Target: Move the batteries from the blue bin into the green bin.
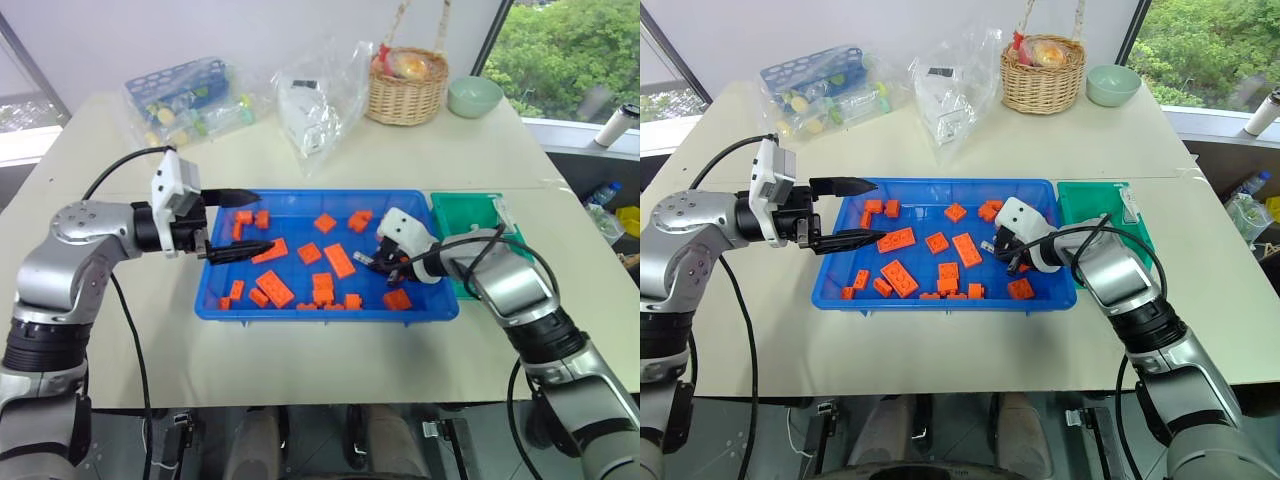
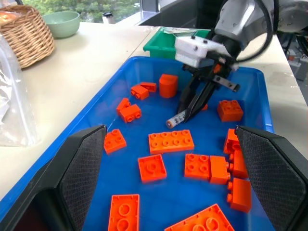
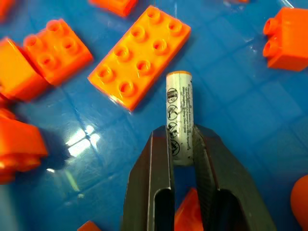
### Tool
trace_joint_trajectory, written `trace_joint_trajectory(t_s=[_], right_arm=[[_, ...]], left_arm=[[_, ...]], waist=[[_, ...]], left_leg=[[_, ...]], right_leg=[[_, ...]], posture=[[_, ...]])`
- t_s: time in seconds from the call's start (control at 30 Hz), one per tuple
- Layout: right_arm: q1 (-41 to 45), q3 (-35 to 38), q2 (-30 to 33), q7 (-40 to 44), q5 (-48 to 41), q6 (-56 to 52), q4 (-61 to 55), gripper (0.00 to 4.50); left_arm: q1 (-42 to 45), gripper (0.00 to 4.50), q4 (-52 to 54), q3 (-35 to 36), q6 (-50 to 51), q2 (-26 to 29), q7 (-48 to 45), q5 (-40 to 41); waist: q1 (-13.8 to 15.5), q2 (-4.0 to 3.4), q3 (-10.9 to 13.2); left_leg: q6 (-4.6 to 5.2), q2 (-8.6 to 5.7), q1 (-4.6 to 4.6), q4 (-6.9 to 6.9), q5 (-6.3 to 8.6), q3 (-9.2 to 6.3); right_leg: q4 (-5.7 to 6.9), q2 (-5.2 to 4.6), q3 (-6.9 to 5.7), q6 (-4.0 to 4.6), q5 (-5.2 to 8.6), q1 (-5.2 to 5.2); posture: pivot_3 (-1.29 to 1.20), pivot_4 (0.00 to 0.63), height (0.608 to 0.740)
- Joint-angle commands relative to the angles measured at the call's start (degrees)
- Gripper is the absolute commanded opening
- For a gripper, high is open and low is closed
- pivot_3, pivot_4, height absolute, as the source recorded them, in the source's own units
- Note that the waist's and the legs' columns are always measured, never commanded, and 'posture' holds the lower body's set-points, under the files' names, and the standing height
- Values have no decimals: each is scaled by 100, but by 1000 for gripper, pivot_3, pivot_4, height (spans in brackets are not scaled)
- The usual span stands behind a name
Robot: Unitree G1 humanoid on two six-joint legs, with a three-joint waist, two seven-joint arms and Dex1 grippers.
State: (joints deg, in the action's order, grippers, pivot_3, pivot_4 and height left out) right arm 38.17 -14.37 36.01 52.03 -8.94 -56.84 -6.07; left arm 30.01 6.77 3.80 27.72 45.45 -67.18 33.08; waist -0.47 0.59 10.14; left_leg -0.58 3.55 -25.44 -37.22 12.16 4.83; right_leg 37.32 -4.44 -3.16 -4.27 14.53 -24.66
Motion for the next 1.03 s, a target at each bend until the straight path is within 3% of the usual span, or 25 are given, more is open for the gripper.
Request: trace_joint_trajectory(t_s=[0.03,0.17,0.37,0.4,0.57,0.67,0.83,1.03], right_arm=[[865,1352,650,185,-671,-845,-311,52],[810,1825,1514,197,-800,-1001,-129,52],[-358,2391,2305,77,-852,-930,-198,52],[-575,2416,2326,23,-838,-837,-270,1128],[-1071,2512,2364,-117,-722,-41,-199,3550],[-1430,2864,2607,392,-823,907,-75,3550],[-2383,3698,3312,2110,-1071,2630,854,3550],[-2471,3706,3627,2866,-1002,3716,2435,3550]], left_arm=[[89,4500,-48,108,-178,5,-42,-43],[31,4500,-144,133,-249,37,-80,-62],[-90,4500,-255,176,-235,200,-278,-64],[-78,4500,-296,175,-246,208,-289,-74],[52,4500,-531,167,-299,267,-370,-141],[104,4500,-723,238,-340,386,-459,-198],[108,4500,-1384,514,-502,849,-782,-279],[71,4500,-2025,664,-922,1182,-979,-533]], waist=[[10,-6,5],[100,9,-4],[105,4,-2],[106,4,-2],[71,1,0],[91,1,0],[124,2,0],[84,1,-1]], left_leg=[[0,0,-1,-1,0,0],[1,-1,1,13,2,-1],[4,-1,3,7,3,8],[4,-1,3,6,3,9],[4,0,5,5,3,10],[4,0,4,5,3,9],[4,-3,2,6,3,8],[4,2,14,0,3,13]], right_leg=[[0,-1,0,0,0,-1],[-15,-3,-5,2,1,1],[-19,-8,-1,2,1,2],[-19,-9,-1,2,1,1],[-15,-6,0,1,1,0],[-16,-5,0,0,1,0],[-22,-6,-1,-4,3,5],[-20,-7,-1,13,12,11]], posture=[[0,150,736],[0,150,736],[0,150,736],[0,150,736],[0,150,736],[0,150,736],[0,150,736],[0,150,736]])
